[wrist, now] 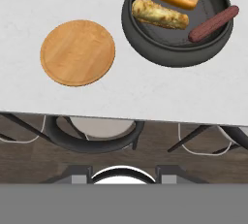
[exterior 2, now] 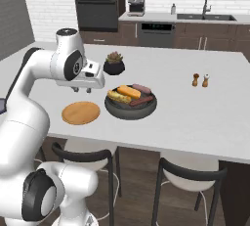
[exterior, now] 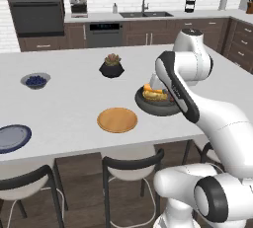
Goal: Place one bun and one sausage from the bowl on each plate.
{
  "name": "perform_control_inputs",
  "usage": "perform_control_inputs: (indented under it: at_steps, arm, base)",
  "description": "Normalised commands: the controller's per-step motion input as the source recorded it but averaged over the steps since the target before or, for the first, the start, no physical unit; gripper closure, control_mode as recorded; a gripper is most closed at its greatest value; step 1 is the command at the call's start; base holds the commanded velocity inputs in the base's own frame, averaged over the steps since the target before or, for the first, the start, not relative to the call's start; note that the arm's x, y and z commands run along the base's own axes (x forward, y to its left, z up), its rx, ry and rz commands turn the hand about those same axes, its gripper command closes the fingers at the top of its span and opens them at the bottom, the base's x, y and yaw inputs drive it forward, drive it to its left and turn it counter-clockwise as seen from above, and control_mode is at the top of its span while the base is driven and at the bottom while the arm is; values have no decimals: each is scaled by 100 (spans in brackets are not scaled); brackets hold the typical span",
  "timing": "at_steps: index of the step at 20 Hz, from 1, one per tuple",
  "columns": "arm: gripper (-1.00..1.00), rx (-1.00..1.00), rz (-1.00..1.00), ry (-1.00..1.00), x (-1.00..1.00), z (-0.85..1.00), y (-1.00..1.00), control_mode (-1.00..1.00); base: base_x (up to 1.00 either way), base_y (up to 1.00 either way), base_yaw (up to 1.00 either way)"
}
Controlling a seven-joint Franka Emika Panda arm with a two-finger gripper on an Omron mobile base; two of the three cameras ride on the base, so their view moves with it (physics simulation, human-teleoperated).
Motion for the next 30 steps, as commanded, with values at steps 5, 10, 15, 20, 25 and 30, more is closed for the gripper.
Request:
perform_control_inputs:
  at_steps: [5,10,15,20,25,30]
  arm:
    - [-100,0,0,0,0,0,0,100]
    - [-100,0,0,0,0,0,0,100]
    - [-100,0,0,0,0,0,0,100]
    - [-100,0,0,0,0,0,0,100]
    - [-100,0,0,0,0,0,0,100]
    - [-100,0,1,0,35,-4,-13,-100]
  base:
    - [0,0,0]
    - [23,0,0]
    - [43,0,0]
    - [50,0,0]
    - [48,0,0]
    - [21,0,0]
